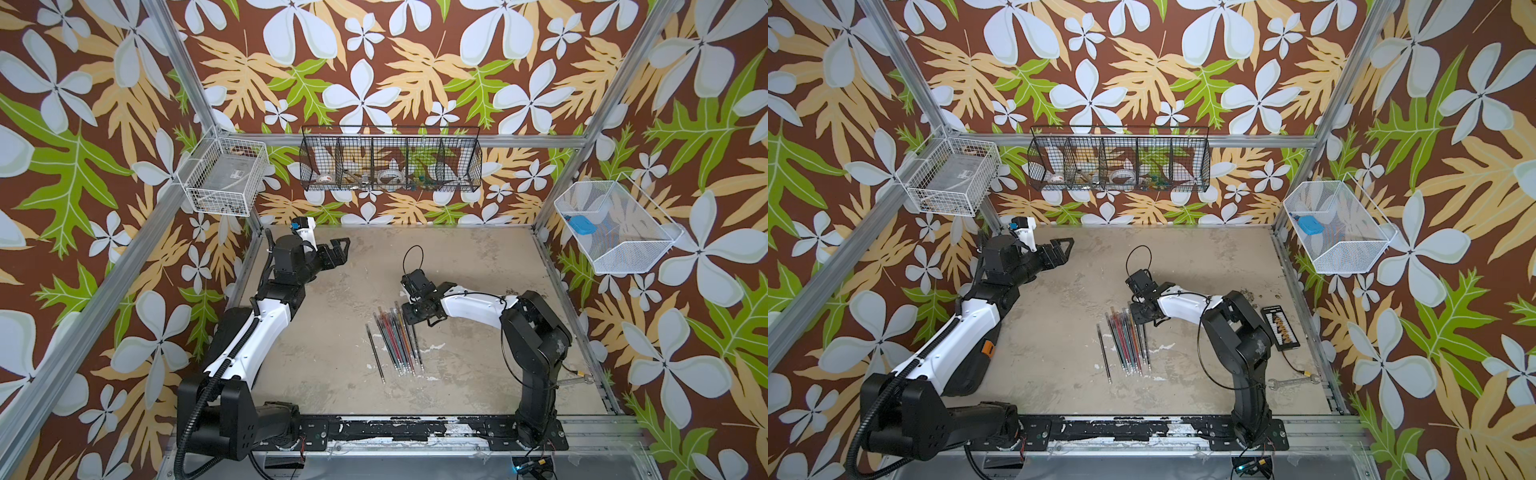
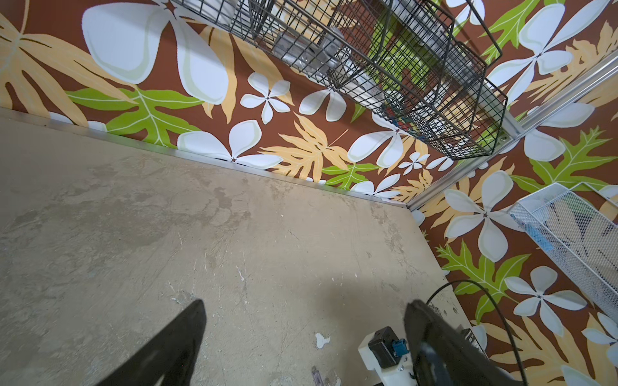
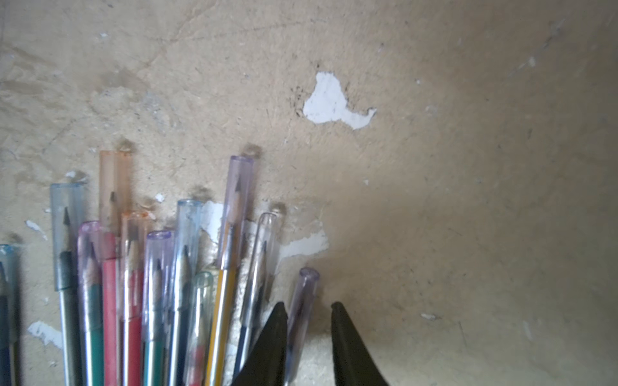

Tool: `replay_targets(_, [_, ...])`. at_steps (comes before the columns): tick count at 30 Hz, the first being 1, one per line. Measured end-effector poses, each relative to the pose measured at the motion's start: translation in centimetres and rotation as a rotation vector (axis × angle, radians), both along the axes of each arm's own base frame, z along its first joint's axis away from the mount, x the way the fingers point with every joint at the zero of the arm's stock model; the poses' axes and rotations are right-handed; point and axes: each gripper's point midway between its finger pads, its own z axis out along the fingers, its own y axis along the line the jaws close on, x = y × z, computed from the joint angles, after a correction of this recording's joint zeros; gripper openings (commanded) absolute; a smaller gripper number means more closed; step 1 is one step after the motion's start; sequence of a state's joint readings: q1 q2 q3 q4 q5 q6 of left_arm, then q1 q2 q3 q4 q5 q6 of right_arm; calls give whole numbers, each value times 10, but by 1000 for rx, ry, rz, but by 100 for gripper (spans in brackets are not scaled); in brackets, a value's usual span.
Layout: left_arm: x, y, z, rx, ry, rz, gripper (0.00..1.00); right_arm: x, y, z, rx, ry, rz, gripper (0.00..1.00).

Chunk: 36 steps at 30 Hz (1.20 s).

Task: Remove the protective cover of the pencils
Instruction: Pick up the pencil from the center of the board.

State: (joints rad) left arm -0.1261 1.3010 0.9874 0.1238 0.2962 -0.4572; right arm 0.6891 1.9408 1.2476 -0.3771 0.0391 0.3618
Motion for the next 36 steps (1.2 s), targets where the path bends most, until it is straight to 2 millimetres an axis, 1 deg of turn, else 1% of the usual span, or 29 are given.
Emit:
replay_targets(2, [0,0,0,0,0,0,84,1,-2,-2,-13,-4,-6,23])
replay_targets(4, [0,0,0,0,0,0,81,2,-4,-3,-22,-8,-11,20])
replay_targets(6, [0,0,0,0,0,0,79,3,-6,-3,-32,-14,-22,20])
replay_targets(9, [0,0,0,0,0,0,79,3,-9,-3,-36,-14,-39,19])
replay_targets(14, [0,0,0,0,1,0,83,9,-14,-5,-40,-23,-67,4])
replay_targets(16, [0,0,-1,0,2,-1,82,15,-24,-4,-12,-24,-108,0])
replay_targets(17, [0,0,-2,-1,3,-2,82,17,-31,-3,-2,-21,-129,0])
replay_targets(19, [-1,-5,-6,0,11,-14,81,17,-53,3,3,-13,-174,0])
replay_targets(20, [-2,-9,-8,2,14,-21,81,17,-61,8,14,-13,-190,0])
replay_targets(21, [-4,-18,-9,4,17,-40,82,18,-68,19,29,-32,-209,0])
replay_targets(23, [-10,-37,-9,22,10,-89,82,20,-75,41,71,-73,-225,0])
replay_targets(25, [-19,-62,-10,36,6,-133,82,21,-81,64,105,-127,-235,0])
replay_targets(27, [-30,-85,-12,56,5,-190,80,17,-87,81,130,-167,-240,0])
replay_targets(29, [-45,-106,-13,56,4,-246,79,9,-92,94,151,-203,-240,0])
replay_targets(31, [-63,-121,-19,58,8,-293,81,-3,-99,111,186,-258,-242,0])
replay_targets(33, [-82,-132,-23,57,1,-336,85,-14,-106,126,222,-310,-244,0])
replay_targets(35, [-99,-142,-22,47,-22,-388,85,-24,-113,141,266,-369,-246,0])
replay_targets(36, [-105,-147,-19,43,-39,-413,85,-29,-115,149,290,-398,-244,0])
